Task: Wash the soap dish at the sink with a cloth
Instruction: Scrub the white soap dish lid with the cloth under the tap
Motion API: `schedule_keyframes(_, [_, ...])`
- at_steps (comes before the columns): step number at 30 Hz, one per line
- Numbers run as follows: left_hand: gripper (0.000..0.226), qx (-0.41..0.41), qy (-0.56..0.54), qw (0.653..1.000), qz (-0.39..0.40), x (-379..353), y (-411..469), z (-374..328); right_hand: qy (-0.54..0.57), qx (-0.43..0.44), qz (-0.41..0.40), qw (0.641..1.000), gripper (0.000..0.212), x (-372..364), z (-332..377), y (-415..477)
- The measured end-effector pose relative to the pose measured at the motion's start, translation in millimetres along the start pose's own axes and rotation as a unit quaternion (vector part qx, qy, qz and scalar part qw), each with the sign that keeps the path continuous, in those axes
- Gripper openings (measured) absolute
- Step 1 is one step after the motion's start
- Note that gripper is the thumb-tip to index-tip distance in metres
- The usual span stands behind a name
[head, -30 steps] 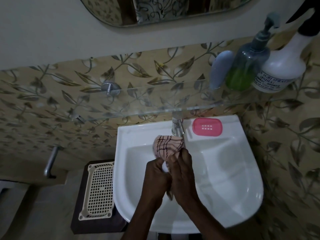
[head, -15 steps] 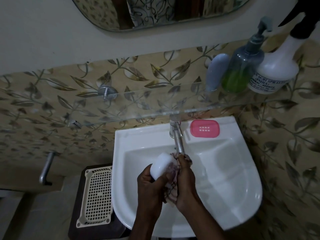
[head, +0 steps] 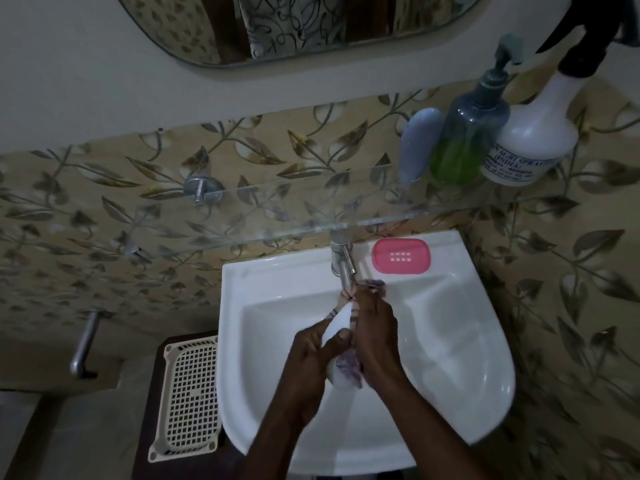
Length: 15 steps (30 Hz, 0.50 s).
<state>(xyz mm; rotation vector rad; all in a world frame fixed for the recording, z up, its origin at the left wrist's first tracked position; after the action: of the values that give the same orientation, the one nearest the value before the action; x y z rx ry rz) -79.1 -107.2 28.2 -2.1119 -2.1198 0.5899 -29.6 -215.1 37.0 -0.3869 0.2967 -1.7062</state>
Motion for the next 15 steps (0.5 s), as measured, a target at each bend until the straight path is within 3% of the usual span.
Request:
schedule_keyframes(2, [0.029,-0.006,-0.016,0.999,-0.042,-14,-8,14,0.081,-0.076,-0.004,0.994,0.031,-1,-5,1])
schedule_keyframes(5, [0.028,-0.014,-0.053,0.992,-0.112,-31,-16,28,0.013,-0.108,-0.021,0.994,0.05,-8,-17,-2])
schedule_keyframes(7, [0.027,-0.003,-0.107,0.985,-0.134,-32,-13,25,-0.008,-0.1,0.01,0.995,0.056,-16,-30,-20])
schedule_keyframes(12, [0.024,0.013,-0.179,0.974,-0.135,-19,-15,22,-0.069,-0.052,0.04,0.995,0.046,-24,-52,-53])
schedule_keyframes(15, [0.042,0.028,-0.292,0.948,-0.125,-19,-21,29,0.037,-0.091,0.093,0.991,0.039,-15,-41,-39])
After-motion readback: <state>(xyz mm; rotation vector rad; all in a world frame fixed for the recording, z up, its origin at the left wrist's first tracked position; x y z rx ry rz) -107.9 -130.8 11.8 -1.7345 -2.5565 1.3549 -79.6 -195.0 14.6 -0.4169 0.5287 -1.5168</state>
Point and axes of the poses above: each hand's wrist, its own y-axis towards the middle knuckle, its own x-axis out of the back of the hand, z = x × y, the point moved 1 cm from there along y, towards the middle knuckle, and after that the axes turned 1 degree about -z, right-handed, at the moved point
